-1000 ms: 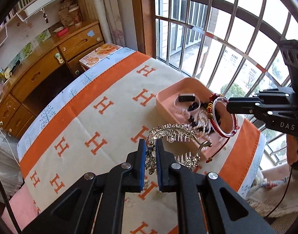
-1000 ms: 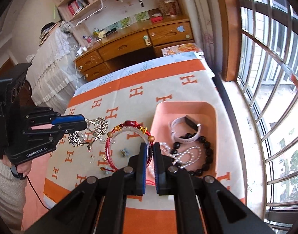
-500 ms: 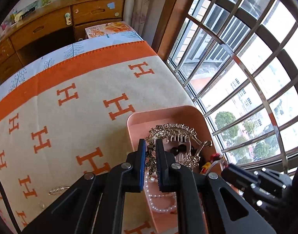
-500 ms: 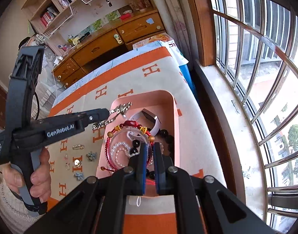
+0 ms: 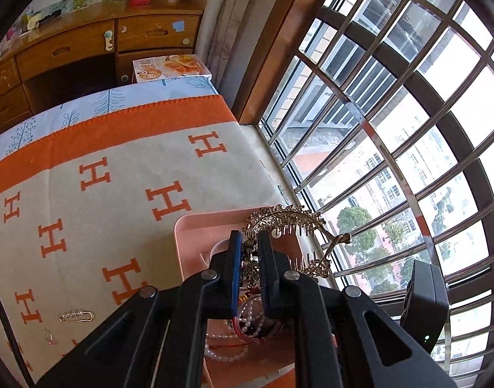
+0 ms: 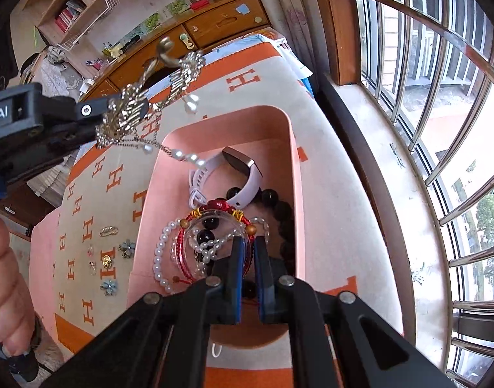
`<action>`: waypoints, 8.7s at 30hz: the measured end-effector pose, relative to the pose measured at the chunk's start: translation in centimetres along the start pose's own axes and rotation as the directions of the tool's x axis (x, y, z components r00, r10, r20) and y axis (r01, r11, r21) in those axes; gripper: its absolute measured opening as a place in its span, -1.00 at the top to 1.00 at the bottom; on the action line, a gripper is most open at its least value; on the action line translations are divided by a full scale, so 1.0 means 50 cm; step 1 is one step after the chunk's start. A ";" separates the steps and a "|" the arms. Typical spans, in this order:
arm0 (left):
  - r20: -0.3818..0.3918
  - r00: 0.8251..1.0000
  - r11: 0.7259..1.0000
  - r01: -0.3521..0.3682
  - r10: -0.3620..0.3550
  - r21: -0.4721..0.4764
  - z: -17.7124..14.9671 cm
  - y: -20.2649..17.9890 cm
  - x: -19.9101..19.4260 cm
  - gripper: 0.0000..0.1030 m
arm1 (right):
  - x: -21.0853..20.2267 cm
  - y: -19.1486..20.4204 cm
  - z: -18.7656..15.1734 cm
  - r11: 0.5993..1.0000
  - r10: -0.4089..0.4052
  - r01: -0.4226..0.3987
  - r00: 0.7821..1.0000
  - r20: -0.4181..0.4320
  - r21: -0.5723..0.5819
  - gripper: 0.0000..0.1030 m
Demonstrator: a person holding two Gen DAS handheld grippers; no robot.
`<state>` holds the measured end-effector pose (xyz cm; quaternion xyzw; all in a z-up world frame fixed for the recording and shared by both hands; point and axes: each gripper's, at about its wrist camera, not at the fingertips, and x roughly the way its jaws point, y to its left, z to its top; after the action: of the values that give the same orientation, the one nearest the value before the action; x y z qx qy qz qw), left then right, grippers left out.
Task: Organize jewelry
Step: 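Carry the bracelet and brooch into the pink box and open both grippers, then withdraw both grippers from the box toward the remaining brooches and rings, then grasp the small blue flower brooch with the right gripper, then carry the blue flower brooch into the pink box and open the right gripper, then grasp the small gold flower brooch with the left gripper, then lower the gold brooch into the pink box and open the left gripper, then move the right gripper to the round gold brooch and grasp it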
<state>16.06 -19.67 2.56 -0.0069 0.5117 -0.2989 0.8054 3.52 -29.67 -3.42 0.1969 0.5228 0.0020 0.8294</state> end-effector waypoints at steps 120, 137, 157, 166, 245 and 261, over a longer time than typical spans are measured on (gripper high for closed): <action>0.000 0.937 0.927 -0.346 0.349 -0.143 -0.321 0.197 -0.081 0.77 | -0.031 0.154 -0.078 0.937 0.286 -0.265 0.956 0.065 -0.227 0.62; 0.173 0.950 0.965 -0.251 0.261 -0.076 -0.206 0.128 -0.173 0.88 | -0.095 0.028 -0.062 0.977 0.214 -0.204 0.944 0.252 -0.065 0.62; 0.101 0.938 0.897 -0.345 0.330 0.275 -0.306 0.140 -0.037 0.40 | -0.047 0.000 -0.076 0.990 0.139 -0.139 0.975 0.176 -0.015 0.40; 0.087 0.938 0.900 -0.347 0.337 0.265 -0.301 0.163 -0.007 0.66 | -0.049 -0.001 -0.078 0.991 0.130 -0.130 0.973 0.190 -0.014 0.40; 0.160 0.896 0.897 -0.373 0.415 -0.237 -0.395 0.400 -0.190 -0.60 | 0.121 0.386 -0.137 0.863 0.154 -0.118 0.987 0.034 -0.491 0.40; 0.106 0.940 0.938 -0.306 0.325 -0.162 -0.377 0.387 -0.130 -0.54 | 0.151 0.389 -0.137 0.835 0.093 -0.016 0.989 0.113 -0.550 0.63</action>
<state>7.70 4.97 -7.21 -0.0021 0.4722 -0.1269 0.8723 4.96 -7.93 -6.15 -0.0341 0.4374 0.1616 0.8840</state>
